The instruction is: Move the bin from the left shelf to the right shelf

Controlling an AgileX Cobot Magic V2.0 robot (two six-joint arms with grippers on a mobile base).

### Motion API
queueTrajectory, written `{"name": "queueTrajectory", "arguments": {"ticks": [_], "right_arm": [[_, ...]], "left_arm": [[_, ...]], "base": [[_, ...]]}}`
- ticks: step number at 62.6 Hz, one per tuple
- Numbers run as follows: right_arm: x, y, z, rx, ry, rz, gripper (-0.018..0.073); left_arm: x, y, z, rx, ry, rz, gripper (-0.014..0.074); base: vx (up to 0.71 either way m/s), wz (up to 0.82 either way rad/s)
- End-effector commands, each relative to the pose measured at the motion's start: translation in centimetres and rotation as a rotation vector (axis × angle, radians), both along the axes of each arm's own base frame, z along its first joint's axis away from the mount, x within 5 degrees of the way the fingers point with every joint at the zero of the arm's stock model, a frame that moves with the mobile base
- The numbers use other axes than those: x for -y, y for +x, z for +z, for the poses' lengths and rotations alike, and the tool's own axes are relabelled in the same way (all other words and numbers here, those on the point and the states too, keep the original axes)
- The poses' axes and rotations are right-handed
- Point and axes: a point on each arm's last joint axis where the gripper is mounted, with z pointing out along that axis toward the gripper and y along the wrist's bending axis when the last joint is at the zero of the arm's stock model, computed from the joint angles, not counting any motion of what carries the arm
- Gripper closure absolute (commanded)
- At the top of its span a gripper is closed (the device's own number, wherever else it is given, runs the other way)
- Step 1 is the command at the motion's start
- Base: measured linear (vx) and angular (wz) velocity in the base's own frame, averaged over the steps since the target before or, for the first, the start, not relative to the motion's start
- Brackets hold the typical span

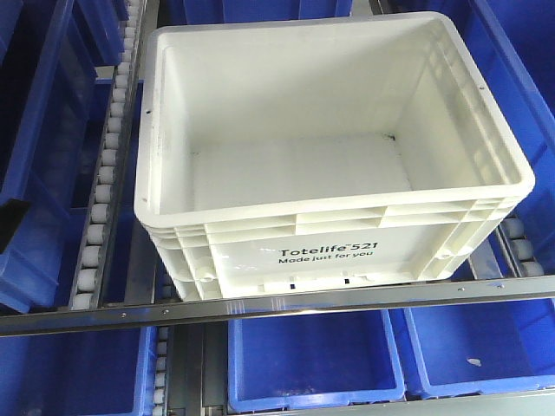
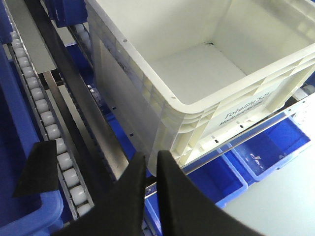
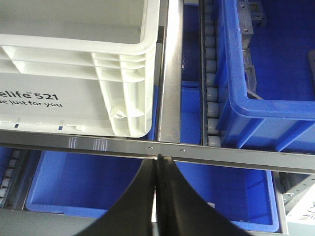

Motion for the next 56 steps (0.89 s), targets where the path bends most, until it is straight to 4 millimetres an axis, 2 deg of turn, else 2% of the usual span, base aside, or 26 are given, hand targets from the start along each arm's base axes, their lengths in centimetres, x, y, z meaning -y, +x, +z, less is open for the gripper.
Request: {"name": "queueTrajectory", "arguments": {"ticks": [1, 15, 20, 33, 43, 49, 56], "right_arm": [[0.0, 0.4, 1.0, 0.068, -0.006, 0.0, 0.0568], [0.0, 0.4, 1.0, 0.068, -0.006, 0.0, 0.0568], [0.0, 0.4, 1.0, 0.068, -0.005, 0.001, 0.0568], [0.0, 0.4, 1.0, 0.068, -0.006, 0.0, 0.0568], [0.0, 0.4, 1.0, 0.068, -0.006, 0.0, 0.0568], [0.0, 0.4, 1.0, 0.068, -0.006, 0.0, 0.0568], [0.0, 0.4, 1.0, 0.068, -0.006, 0.0, 0.0568]], "left_arm": [[0.2, 0.2, 1.2, 0.066, -0.044, -0.006, 0.0559], [-0.5, -0.2, 0.7, 0.134, -0.041, 0.054, 0.0559], [-0.7, -0.2, -0.5, 0.183, -0.057, 0.101, 0.0559], [-1.3, 0.5, -6.2, 0.38, -0.125, 0.229, 0.0559], [-1.8, 1.0, -11.5, 0.457, -0.133, 0.331, 0.0559], [-2.1, 1.0, -13.6, 0.474, -0.137, 0.379, 0.0559], [-2.3, 0.8, -14.9, 0.495, -0.134, 0.411, 0.0559]], "base": [[0.0, 0.0], [0.0, 0.0], [0.0, 0.0], [0.0, 0.0], [0.0, 0.0], [0.0, 0.0], [0.0, 0.0]]}}
